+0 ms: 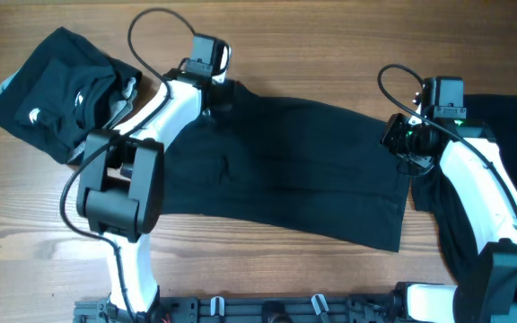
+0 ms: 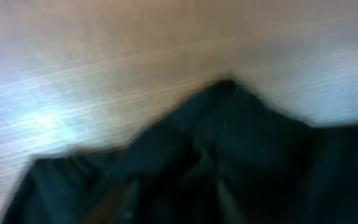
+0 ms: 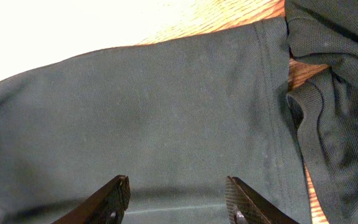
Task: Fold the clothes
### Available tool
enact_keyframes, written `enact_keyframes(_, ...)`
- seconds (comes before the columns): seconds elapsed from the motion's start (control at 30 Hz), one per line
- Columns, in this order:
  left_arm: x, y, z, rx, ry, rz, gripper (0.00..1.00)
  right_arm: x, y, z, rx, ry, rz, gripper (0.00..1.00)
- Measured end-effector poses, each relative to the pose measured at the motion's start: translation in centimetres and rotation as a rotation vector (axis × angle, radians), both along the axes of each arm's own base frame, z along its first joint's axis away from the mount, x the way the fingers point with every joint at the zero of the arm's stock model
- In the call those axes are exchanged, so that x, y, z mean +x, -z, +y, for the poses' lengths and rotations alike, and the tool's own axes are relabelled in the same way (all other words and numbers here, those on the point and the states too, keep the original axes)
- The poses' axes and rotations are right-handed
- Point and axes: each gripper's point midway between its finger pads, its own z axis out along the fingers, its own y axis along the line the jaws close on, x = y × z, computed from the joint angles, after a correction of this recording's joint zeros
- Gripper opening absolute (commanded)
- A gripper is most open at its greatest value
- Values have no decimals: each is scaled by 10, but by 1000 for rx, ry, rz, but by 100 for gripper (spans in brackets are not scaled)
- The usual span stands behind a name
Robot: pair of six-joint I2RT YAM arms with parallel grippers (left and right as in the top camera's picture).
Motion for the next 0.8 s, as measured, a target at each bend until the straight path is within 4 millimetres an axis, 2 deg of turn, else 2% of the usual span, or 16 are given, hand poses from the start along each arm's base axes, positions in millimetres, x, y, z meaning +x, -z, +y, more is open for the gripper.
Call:
enact_keyframes(0.07,-8,9,-2,-8,13,45,18,0,0,0,0,0,0,54)
enact_keyframes(0.17,-13,9,-8,-42,25,64,7,0,0,0,0,0,0,54)
enact_keyframes(0.23,-16,6,-10,-64,21,78,4,0,0,0,0,0,0,54)
enact_keyframes(0.33,-13,-18,-15,-99,23,37,4,0,0,0,0,0,0,55)
enact_keyframes(0.43,-12,-54,-27,-180,53,-20,4,0,0,0,0,0,-1,54)
enact_keyframes(0.5,-11,-79,-38,-256,76,-60,6,0,0,0,0,0,-2,54)
enact_keyframes(0.57,-14,-99,-52,-335,105,-81,14,1,0,0,1,0,-3,54)
enact_keyframes(0.63,-19,-100,-59,-362,117,-63,23,1,0,0,2,-1,-5,55)
enact_keyframes(0.67,-24,-99,-64,-370,126,-44,37,1,-1,0,3,-1,-6,55)
enact_keyframes(0.7,-27,-98,-68,-375,131,-33,39,1,-1,0,3,-1,-5,55)
enact_keyframes(0.8,-39,-95,-80,-381,156,5,34,2,-1,0,2,-1,-8,55)
